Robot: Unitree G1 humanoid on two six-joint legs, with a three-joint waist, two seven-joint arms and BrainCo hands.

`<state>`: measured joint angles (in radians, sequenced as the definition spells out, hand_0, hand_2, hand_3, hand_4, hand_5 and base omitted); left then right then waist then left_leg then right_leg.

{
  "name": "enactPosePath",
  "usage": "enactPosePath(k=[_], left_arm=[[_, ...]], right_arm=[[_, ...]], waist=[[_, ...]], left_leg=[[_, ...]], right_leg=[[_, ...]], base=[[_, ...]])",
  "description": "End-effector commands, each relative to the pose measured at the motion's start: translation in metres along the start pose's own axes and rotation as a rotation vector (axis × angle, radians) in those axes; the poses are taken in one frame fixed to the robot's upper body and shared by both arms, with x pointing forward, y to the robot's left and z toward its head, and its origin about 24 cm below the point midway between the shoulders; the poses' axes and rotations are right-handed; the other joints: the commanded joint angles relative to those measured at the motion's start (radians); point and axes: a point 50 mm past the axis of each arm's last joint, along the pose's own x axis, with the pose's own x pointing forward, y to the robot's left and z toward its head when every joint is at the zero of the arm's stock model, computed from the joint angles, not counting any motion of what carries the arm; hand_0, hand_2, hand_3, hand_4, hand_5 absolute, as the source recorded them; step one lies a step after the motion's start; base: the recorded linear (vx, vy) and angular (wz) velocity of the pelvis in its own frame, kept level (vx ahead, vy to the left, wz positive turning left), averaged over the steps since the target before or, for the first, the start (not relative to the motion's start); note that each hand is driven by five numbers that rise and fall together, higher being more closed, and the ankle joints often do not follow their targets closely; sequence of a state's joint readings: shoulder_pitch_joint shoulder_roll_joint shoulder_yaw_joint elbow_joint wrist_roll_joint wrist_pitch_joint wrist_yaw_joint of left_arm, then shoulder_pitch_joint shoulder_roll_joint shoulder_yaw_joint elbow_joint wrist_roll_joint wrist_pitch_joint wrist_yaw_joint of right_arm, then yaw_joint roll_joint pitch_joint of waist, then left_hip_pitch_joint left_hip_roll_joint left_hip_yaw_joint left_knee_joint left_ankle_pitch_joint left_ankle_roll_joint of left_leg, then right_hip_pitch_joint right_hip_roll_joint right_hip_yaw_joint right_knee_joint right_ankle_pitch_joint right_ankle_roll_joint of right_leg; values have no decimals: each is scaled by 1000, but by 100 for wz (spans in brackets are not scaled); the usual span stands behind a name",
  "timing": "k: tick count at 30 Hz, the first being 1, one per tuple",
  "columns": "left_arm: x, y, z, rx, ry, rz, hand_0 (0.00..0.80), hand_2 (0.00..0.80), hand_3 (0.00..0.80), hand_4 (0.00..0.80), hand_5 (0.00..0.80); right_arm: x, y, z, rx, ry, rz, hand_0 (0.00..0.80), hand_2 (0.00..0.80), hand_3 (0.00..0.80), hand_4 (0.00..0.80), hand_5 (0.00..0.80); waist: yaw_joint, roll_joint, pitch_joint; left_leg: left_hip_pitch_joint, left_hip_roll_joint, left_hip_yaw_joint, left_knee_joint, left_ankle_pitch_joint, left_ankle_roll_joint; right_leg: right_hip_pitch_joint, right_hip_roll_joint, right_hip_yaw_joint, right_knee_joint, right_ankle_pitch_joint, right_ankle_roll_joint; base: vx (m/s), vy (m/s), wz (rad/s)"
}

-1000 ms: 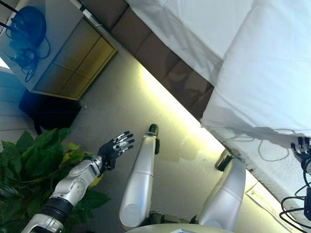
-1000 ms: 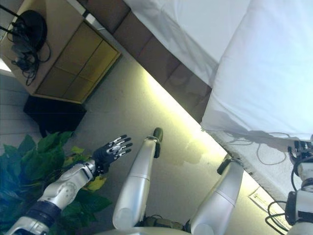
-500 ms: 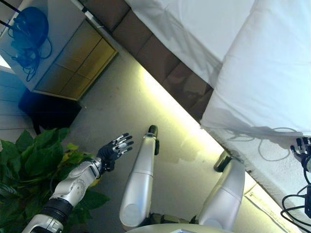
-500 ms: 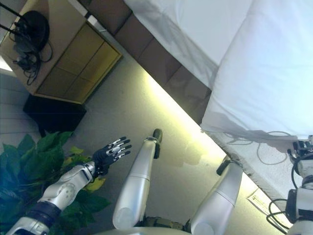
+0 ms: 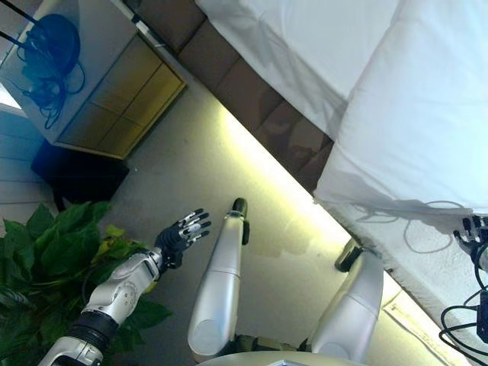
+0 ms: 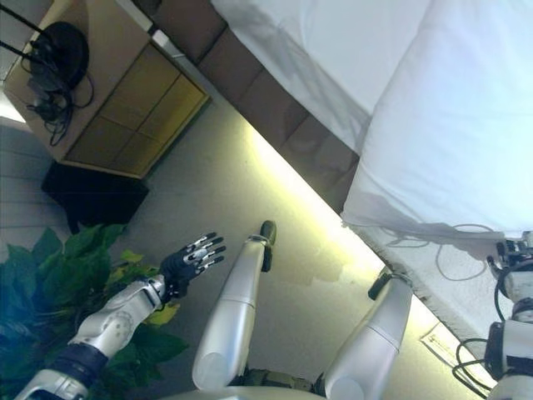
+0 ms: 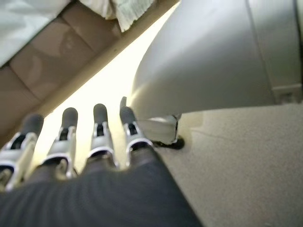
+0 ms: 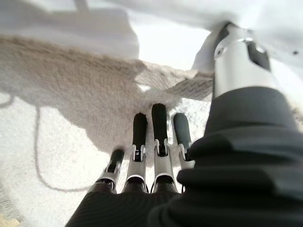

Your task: Make the bed neatly

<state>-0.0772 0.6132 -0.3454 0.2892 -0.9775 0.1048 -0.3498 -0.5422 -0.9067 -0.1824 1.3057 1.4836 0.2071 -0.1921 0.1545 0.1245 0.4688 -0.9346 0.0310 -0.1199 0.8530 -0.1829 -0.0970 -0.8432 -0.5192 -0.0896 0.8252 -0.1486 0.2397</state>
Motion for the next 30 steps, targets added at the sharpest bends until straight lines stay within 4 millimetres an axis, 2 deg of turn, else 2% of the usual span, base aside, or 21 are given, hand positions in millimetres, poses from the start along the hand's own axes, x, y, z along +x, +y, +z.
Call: enactPosePath(k=[1,7,11,12,13,17,24,30], left_arm=[[0,-1,-7,-25,22,-8,0,0,0,0,0],[-2,2,-9,-23,33,0,0,0,0,0,0],[-1,3,-8,-24,32,7,0,0,0,0,0],[0,3,-8,-26,31,8,0,0,0,0,0],[-1,4,-8,-29,31,10,0,0,0,0,0],[0,3,-9,-38,29,19,0,0,0,0,0],[-5,7,-15,-37,58,43,0,0,0,0,0],[-4,8,-18,-35,88,33,0,0,0,0,0]], right_arm=[[-45,124,53,149,-240,523,0,0,0,0,0],[-52,133,57,125,-270,549,0,0,0,0,0],[-51,131,57,147,-265,544,0,0,0,0,0],[-52,131,57,150,-265,547,0,0,0,0,0],[-52,131,57,152,-265,549,0,0,0,0,0],[-52,133,50,146,-245,559,0,0,0,0,0],[-56,134,48,143,-256,551,0,0,0,0,0],[-57,134,55,118,-270,507,0,0,0,0,0]], waist=[[58,-47,-112],[54,-62,-118],[51,-63,-115],[48,-64,-110],[48,-63,-109],[48,-68,-110],[51,-105,-150],[55,-112,-167]], left_leg=[[93,86,-38,-93,17,-45],[126,96,-41,-136,33,-48],[138,98,-41,-147,37,-47],[129,90,-42,-155,66,-45],[134,89,-42,-161,69,-44],[158,86,-40,-174,73,-43],[264,111,-51,-247,78,-47],[342,123,-58,-320,96,-49]], right_leg=[[0,10,13,-86,132,-8],[28,13,7,-120,147,-3],[39,13,3,-127,150,-1],[33,11,0,-141,177,-12],[37,11,-1,-145,178,-12],[65,14,-10,-160,179,-12],[173,29,-23,-227,182,-3],[239,35,-30,-281,191,7]], base=[[0,0,0],[2,-6,0],[-24,1,0],[-95,12,-1],[-94,21,1],[-3,8,3],[64,-40,1],[50,-25,0]])
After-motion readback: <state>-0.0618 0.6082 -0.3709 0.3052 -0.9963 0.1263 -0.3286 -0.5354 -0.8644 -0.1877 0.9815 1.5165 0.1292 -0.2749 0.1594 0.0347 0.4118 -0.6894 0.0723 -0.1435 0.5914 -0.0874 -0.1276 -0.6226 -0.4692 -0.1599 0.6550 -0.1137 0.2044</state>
